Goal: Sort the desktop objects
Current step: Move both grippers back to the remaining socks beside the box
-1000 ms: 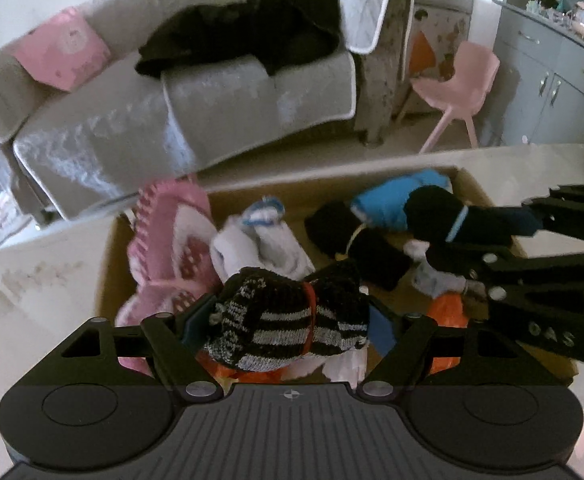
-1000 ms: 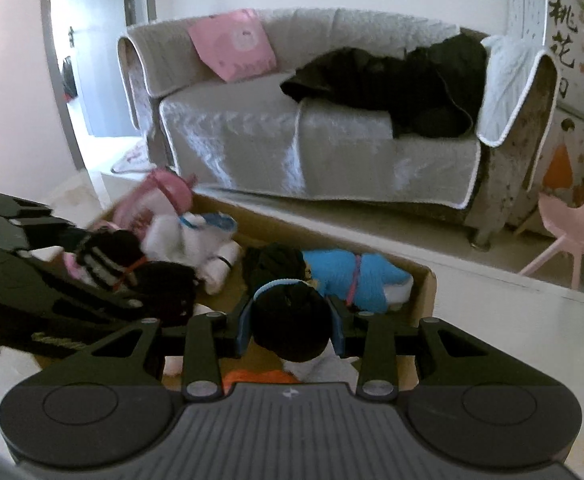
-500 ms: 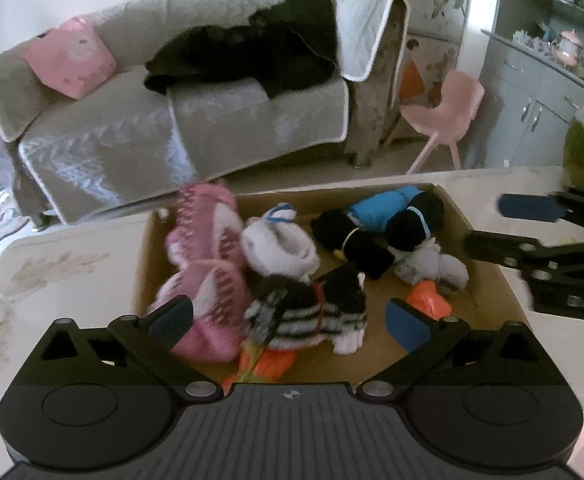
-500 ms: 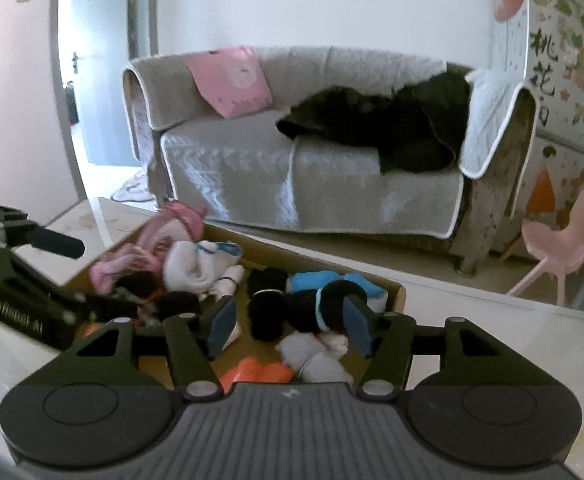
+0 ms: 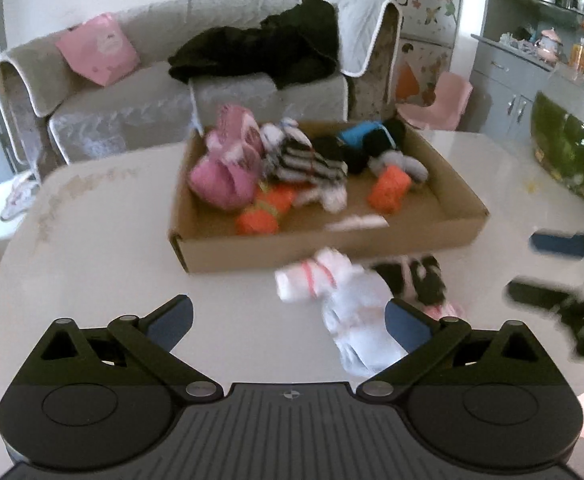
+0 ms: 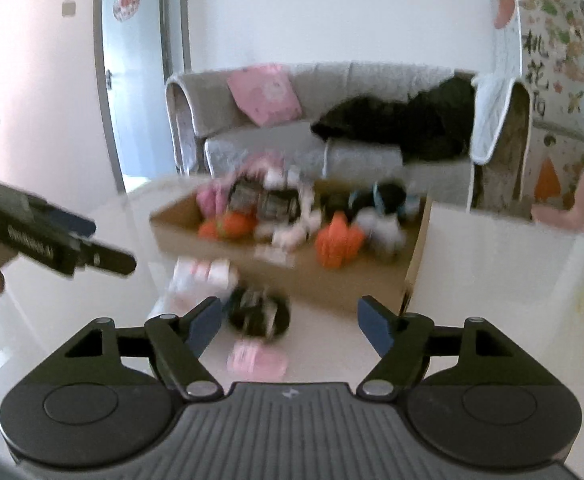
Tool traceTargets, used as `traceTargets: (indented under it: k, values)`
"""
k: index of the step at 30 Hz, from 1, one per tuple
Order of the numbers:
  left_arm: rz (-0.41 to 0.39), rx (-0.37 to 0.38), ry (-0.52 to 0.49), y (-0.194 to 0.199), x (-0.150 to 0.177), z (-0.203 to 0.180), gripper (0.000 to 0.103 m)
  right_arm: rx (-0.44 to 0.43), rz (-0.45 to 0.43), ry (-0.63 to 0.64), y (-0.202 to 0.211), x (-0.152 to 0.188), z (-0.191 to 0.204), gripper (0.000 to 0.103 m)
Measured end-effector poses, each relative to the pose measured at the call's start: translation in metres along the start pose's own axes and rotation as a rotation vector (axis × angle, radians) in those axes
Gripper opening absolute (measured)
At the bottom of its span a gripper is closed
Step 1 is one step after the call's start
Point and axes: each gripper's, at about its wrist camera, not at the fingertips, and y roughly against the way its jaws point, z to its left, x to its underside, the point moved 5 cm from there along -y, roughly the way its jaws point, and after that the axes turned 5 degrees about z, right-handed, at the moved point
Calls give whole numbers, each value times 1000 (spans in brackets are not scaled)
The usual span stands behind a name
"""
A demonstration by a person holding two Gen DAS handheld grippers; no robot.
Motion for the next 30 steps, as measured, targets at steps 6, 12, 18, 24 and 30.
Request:
traceTargets:
  k: [6,12,18,24,30]
  values:
    - [17,16,2,-11,14,-18,103,15,22,27,-23,20,16,72]
    - [38,-3,19,-29,13,-26,103,13,37,16,-42,14,16,72]
    - [65,-2,32,-46,8,-33,103,7,58,12,-51,17,17,66]
    - [93,-16,36,-60,6,-37,103,14,86,-11,-61,16,11,59]
    - [119,-28,57,-71,12,-30,103,38,86,-1,-62,20,17,50]
